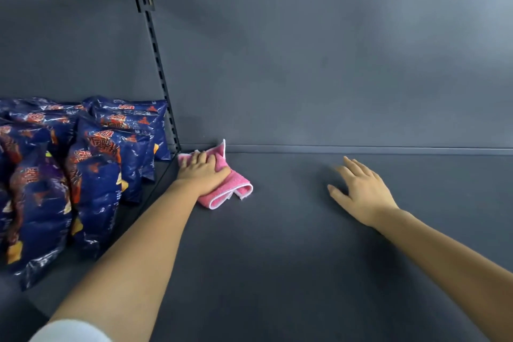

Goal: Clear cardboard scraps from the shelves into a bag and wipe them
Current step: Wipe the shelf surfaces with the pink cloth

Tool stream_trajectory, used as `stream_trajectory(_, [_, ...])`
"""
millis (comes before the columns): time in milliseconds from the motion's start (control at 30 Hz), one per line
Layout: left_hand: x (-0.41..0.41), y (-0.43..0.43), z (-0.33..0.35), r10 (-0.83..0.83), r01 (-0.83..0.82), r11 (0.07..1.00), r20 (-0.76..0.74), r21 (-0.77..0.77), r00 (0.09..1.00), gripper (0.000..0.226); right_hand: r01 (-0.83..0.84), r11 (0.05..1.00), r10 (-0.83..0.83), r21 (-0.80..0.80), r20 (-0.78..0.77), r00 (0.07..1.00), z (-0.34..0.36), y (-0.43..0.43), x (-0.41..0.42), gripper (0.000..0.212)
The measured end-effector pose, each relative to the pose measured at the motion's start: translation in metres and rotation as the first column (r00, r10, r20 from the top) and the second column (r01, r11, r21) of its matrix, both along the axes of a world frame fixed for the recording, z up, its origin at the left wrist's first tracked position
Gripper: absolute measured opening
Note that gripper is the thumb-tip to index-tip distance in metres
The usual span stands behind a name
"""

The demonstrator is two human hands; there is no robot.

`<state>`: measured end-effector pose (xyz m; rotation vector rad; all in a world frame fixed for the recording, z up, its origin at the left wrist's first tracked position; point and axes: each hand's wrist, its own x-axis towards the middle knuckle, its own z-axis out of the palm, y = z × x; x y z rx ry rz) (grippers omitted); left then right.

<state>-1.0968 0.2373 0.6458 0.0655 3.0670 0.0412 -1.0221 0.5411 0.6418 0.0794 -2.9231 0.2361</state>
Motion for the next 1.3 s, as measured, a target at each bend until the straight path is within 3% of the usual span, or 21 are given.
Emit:
stream_trajectory(300, [0.046,-0.015,-0.007,0.040,-0.039,0.999,-0.040,0.014,0.998,0.067,-0.202,0.978,0.205,-0.049,0.079,0.976,0.002,-0.116,-0.012,0.059])
stream_trajectory(500, [0.058,-0.021,-0.004,0.129,-0.127,0.991,-0.033,0.043,0.991,0.068,-0.165,0.984,0.170,-0.068,0.068,0.983,0.000,-0.118,-0.012,0.057])
stream_trajectory(733, [0.104,-0.016,-0.007,0.185,-0.184,0.982,-0.033,0.053,0.982,0.072,-0.180,0.983,0.179,0.023,0.025,0.983,0.003,-0.123,0.002,0.055])
stream_trajectory(933, [0.150,-0.018,-0.007,0.191,-0.187,0.981,-0.079,0.049,0.978,0.071,-0.177,0.984,0.179,-0.032,0.048,0.983,0.005,-0.141,0.031,0.054])
stream_trajectory(1167, [0.178,-0.018,-0.006,0.217,-0.215,0.976,-0.067,0.034,0.974,0.073,-0.287,0.946,0.294,-0.149,0.023,0.956,0.010,-0.180,0.073,0.055])
stream_trajectory(1300, [0.195,-0.015,-0.006,0.256,-0.252,0.965,-0.053,0.072,0.965,0.076,-0.378,0.917,0.382,-0.126,0.012,0.924,0.016,-0.191,0.093,0.055])
